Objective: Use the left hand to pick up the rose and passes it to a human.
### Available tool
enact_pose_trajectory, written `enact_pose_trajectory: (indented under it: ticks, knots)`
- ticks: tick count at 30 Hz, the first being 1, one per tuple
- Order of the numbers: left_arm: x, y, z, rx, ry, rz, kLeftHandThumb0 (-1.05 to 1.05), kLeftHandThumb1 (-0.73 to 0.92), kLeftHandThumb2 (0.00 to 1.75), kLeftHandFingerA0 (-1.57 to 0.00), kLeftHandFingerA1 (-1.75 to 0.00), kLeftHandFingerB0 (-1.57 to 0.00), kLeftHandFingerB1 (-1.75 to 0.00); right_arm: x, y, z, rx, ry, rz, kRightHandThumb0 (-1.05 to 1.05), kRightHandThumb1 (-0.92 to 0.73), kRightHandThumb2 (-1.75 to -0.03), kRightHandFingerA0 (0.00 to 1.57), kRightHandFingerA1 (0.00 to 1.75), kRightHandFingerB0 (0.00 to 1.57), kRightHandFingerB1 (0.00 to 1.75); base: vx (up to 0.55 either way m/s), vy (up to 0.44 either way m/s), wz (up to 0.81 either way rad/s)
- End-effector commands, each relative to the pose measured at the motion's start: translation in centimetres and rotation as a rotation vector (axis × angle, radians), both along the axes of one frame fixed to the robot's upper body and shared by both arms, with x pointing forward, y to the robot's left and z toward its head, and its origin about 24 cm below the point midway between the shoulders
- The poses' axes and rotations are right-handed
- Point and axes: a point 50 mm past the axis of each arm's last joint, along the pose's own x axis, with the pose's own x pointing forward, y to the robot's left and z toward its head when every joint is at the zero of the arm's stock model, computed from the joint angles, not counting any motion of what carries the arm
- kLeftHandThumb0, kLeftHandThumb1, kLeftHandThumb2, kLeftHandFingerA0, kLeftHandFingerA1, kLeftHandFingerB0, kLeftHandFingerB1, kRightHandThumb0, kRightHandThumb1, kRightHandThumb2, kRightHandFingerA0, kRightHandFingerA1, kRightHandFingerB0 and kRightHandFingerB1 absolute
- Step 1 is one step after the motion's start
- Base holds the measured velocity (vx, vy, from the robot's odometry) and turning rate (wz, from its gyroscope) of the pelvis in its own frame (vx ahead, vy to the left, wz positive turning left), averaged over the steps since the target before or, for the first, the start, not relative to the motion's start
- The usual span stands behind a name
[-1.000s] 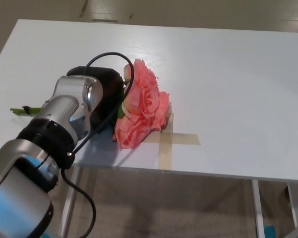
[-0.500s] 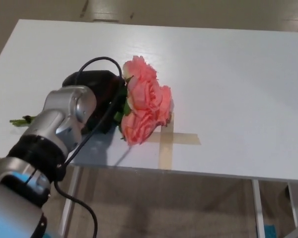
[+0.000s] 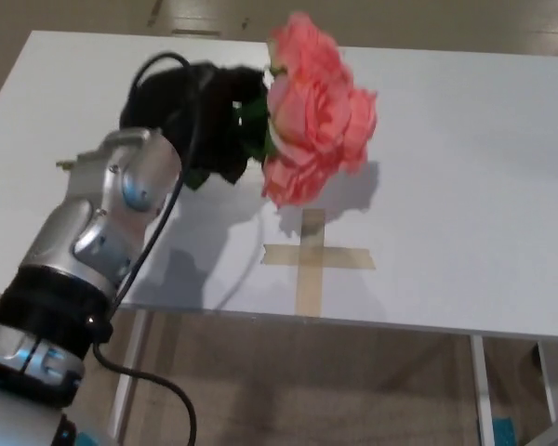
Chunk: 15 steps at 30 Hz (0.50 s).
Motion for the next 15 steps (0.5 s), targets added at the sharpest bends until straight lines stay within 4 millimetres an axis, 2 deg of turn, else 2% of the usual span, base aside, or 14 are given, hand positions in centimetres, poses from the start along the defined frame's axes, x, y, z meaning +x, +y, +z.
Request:
enact_pose_trajectory:
  ticks: [1,2,3,5,7,9,10,15]
  knots:
    - [-0.1,-0.1,2.6,-0.082,-0.127,-0.032,-0.21,0.78,0.63,-0.66,-1.59,-0.72,-1.05,-0.6,-0.4,-0.1,-0.012,0.02,-0.011,-0.38,-0.59,-0.77,0.6,0.53,0.47,0.48,0.0,0.0,0.0]
    - [-0.2,-0.2,3.1,-0.092,-0.148,-0.034,-0.2,0.78,0.63,-0.66,-1.59,-0.77,-0.93,-0.5,-0.4,-0.1,-0.013,0.021,-0.011,-0.38,-0.59,-0.77,0.6,0.53,0.47,0.48,0.0,0.0,0.0]
    - [-0.2,-0.2,3.5,-0.104,-0.156,-0.034,-0.2,0.78,0.63,-0.67,-1.58,-0.87,-0.62,-0.6,-0.4,-0.1,-0.015,0.021,-0.009,-0.38,-0.59,-0.77,0.6,0.53,0.47,0.48,0.0,0.0,0.0]
    - [-0.3,0.0,4.5,-0.184,-0.161,-0.037,-0.21,0.77,0.64,-0.69,-1.57,-0.84,-0.74,-0.5,-0.4,-0.1,-0.015,0.021,-0.007,-0.39,-0.59,-0.77,0.6,0.53,0.47,0.48,0.0,0.0,0.0]
    - [-0.3,0.0,5.0,-0.246,-0.151,-0.037,-0.21,0.77,0.64,-0.69,-1.57,-0.84,-0.74,-0.5,-0.4,-0.1,-0.014,0.019,-0.01,-0.39,-0.59,-0.77,0.6,0.53,0.47,0.48,0.0,0.0,0.0]
    - [-0.3,0.0,5.3,-0.404,-0.105,-0.052,-0.2,0.79,0.63,-0.77,-1.49,-0.77,-0.92,-0.5,-0.4,-0.1,-0.013,0.021,-0.009,-0.38,-0.59,-0.77,0.6,0.53,0.47,0.48,0.0,0.0,0.0]
    - [-0.3,0.1,5.4,-0.565,-0.052,-0.075,-0.19,0.8,0.66,-0.79,-1.45,-0.77,-0.93,-0.6,-0.4,-0.1,-0.012,0.024,-0.007,-0.38,-0.59,-0.77,0.6,0.53,0.47,0.48,0.0,0.0,0.0]
    - [-0.2,0.5,4.9,-0.82,0.054,-0.094,-0.18,0.82,0.7,-0.82,-1.39,-0.77,-0.94,-0.9,-0.5,-0.2,-0.01,0.034,-0.005,-0.38,-0.59,-0.77,0.59,0.52,0.47,0.48,0.0,0.0,0.0]
